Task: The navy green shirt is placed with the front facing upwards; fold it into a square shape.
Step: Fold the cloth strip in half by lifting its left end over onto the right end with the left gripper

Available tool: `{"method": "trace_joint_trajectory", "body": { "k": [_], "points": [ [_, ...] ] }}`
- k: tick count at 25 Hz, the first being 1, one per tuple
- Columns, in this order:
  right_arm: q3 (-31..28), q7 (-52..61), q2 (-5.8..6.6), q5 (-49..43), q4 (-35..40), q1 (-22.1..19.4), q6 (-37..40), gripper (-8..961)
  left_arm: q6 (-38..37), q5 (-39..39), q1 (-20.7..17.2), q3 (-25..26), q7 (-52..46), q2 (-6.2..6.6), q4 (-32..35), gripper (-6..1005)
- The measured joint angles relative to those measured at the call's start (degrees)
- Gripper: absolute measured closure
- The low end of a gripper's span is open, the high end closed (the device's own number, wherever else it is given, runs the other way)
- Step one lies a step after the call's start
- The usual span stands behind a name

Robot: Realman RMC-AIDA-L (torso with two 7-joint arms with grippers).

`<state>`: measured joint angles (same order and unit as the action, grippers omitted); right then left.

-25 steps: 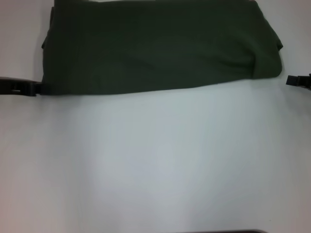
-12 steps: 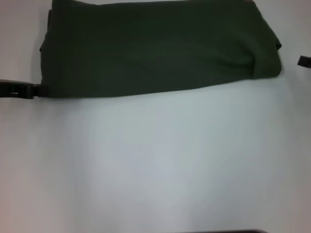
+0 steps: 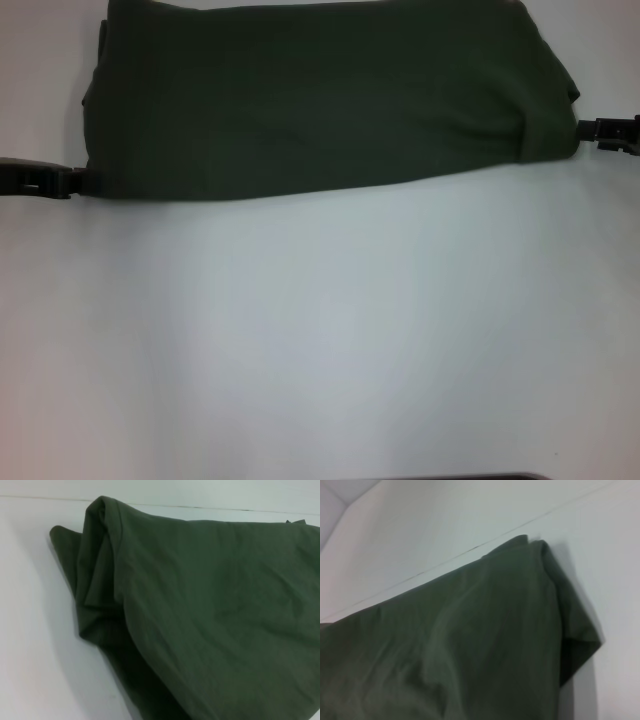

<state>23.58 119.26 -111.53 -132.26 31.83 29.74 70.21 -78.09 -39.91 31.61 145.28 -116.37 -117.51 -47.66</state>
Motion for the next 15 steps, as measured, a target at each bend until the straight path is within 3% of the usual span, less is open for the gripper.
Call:
{"method": "trace_joint_trajectory", "body": {
  "k": [4,10,15],
  "points": [
    [-0.18,0.09,-0.05,0.18,-0.02,0.04,-0.35,507,0.01,0.00,0.02,0.04,0.13,-0.11,-0.02,993],
    [-0.49,0.11,-1.07,0.60,-0.18,0.54,-2.55,419,-0.02,0.00,0.04,0.22,0.25,-0.17,-0.11,993],
    [-0.42,0.08,-1.79,2.20,-1.45,0.96,-4.68,422,0.01,0.01,0.16,0.02,0.27,-0.25,-0.15,994]
  ]
}}
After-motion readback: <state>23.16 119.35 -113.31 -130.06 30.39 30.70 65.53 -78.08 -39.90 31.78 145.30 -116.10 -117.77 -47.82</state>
